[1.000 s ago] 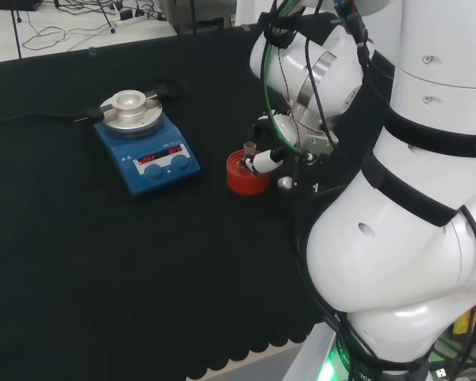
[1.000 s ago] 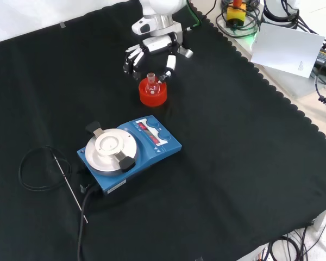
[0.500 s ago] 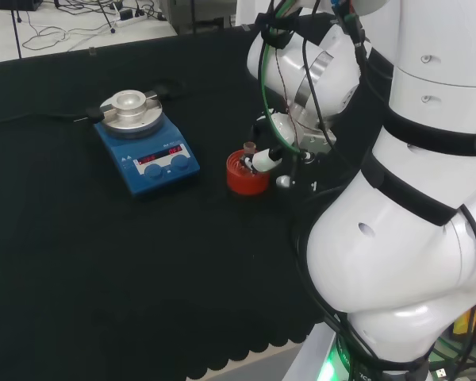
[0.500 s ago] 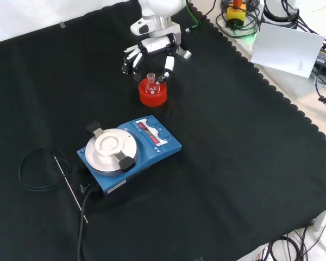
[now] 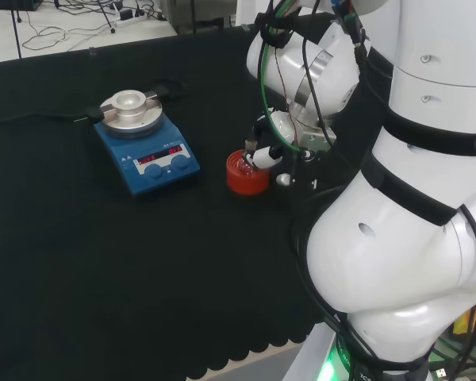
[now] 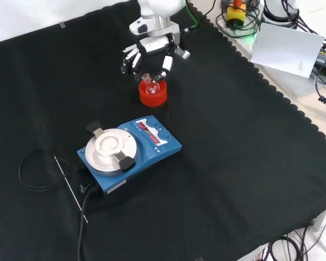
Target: Pick up the round-bottom flask.
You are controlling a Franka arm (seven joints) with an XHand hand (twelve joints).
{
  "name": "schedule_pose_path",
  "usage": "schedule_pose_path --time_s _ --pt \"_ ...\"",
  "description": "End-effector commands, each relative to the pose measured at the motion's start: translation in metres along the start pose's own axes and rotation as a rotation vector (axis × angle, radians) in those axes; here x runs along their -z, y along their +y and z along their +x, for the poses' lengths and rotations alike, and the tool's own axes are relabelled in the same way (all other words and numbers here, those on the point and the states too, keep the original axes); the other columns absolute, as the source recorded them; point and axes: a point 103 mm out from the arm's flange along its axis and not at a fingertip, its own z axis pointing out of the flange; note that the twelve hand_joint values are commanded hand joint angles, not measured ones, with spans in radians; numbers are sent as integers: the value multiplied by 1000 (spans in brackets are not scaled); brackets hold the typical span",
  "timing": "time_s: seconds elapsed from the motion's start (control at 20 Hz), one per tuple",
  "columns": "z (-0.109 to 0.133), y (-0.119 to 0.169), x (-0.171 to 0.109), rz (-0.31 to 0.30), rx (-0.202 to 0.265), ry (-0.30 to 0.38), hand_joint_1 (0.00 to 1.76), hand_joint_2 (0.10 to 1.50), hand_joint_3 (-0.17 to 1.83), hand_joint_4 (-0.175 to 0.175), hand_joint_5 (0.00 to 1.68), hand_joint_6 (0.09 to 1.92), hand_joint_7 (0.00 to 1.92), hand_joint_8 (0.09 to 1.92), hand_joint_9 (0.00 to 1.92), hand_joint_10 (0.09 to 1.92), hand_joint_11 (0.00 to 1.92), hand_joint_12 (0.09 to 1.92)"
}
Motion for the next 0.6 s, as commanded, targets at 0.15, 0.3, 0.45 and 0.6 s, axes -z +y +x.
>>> schedule_pose_path --time_s 0.15,0.3,0.45,0.6 --pt "-1 -1 0 20 23 21 923 651 654 -78 819 759 291 685 468 672 89 1407" --pt "-1 -2 0 27 30 29 913 648 648 -76 806 756 284 682 466 669 82 1406" --pt "1 -2 -2 36 38 32 907 646 643 -76 795 756 280 681 462 666 75 1407" --pt "3 -2 -1 37 45 32 903 646 637 -76 782 764 276 680 461 664 67 1411"
